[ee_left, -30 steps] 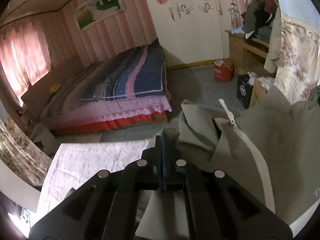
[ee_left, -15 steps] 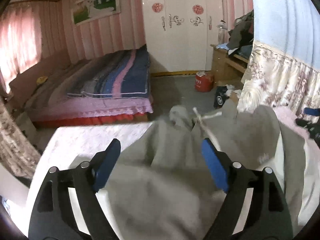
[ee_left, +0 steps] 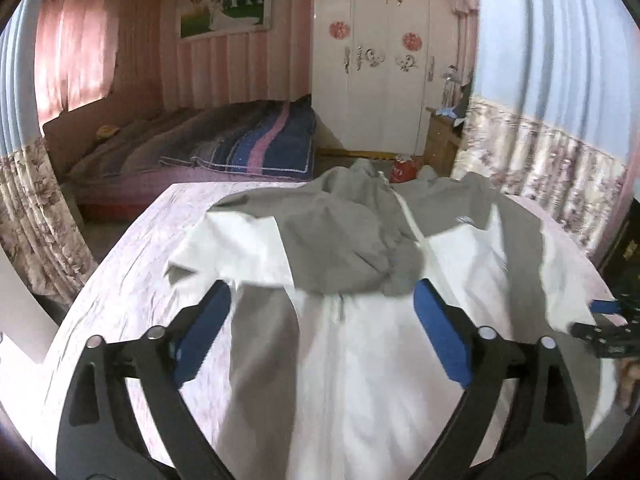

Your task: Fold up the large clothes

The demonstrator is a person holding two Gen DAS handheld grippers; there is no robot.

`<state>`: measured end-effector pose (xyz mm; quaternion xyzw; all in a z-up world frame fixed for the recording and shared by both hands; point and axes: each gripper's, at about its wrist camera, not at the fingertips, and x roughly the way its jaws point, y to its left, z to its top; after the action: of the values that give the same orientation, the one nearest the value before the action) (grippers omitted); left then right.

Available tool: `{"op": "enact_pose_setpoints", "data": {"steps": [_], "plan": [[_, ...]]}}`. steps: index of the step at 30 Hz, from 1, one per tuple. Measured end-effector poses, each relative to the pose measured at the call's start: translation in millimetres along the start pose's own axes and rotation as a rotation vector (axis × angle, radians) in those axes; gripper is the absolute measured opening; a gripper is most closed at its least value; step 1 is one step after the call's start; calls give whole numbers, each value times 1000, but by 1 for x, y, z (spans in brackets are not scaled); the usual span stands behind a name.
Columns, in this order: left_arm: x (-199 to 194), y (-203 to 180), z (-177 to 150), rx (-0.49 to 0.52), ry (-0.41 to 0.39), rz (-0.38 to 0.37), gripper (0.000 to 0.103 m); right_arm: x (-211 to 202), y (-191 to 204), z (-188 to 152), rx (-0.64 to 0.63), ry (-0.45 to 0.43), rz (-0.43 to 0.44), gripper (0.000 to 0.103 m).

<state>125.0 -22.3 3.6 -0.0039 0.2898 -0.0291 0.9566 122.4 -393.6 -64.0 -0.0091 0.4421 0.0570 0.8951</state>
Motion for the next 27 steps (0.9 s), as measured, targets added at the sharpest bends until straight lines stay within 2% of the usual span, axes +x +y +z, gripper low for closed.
{"op": "enact_pose_setpoints", "data": {"steps": [1,2,3,5,7,9,12,16,18,21,22,23,25,27], "plan": [[-8,-3,-6,11,-4,5,96,-1,2,-3,-14,-16,-9,69],[-14,-5,-13,20,-2,7,96,-1,6,-5,-42,-34,-35,26],[-21,-6,-20,21,0,4,96,-1,7,-7,-55,-40,-63,11],[-27,-8,-31,27,8,3,96,-13,2,-8,-21,-86,-63,4],[-31,-5,-41,23,21,14,96,-27,-4,-5,-2,-120,-72,2],[-33,2,-45,7,34,14,96,-41,-13,-2,0,-145,-95,2],[-37,16,-45,-4,28,37,96,-59,-51,1,8,-172,-223,2],[-41,33,-36,-37,13,39,96,-55,-124,-8,62,-109,-409,2],[-40,39,-31,-41,9,47,96,-44,-159,-13,94,-63,-463,3],[-32,44,-22,-33,21,64,96,-22,-191,-17,114,39,-503,12],[-31,46,-20,-34,21,62,96,-23,-191,-17,106,46,-522,21],[-30,46,-17,-31,20,61,96,-30,-188,-17,90,33,-533,42],[-28,49,-13,-22,13,66,96,-45,-177,-13,68,1,-541,61],[-26,50,-7,-16,4,69,96,-67,-158,-4,43,-59,-571,64]]}}
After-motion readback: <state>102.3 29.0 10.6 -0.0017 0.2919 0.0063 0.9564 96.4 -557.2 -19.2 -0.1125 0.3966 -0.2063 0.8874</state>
